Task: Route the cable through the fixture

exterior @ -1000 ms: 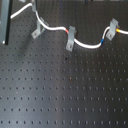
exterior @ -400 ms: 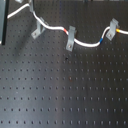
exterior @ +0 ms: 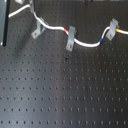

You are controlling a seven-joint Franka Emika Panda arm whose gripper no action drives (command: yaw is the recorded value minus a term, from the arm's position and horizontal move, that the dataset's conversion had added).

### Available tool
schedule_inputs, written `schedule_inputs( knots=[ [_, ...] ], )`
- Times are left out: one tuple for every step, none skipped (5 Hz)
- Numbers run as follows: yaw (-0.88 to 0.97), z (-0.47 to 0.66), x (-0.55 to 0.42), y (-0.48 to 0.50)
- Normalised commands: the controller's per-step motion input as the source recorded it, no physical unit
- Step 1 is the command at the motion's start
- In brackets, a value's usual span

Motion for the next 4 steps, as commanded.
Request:
schedule_inputs(
  knots=[
    [0.01,0.29,0.124,-0.097],
    [0.02,0.23,0.094,-0.130],
    [0.00,0.09,0.001,-0.224],
    [0.00,0.00,-0.008,-0.022]
  ],
)
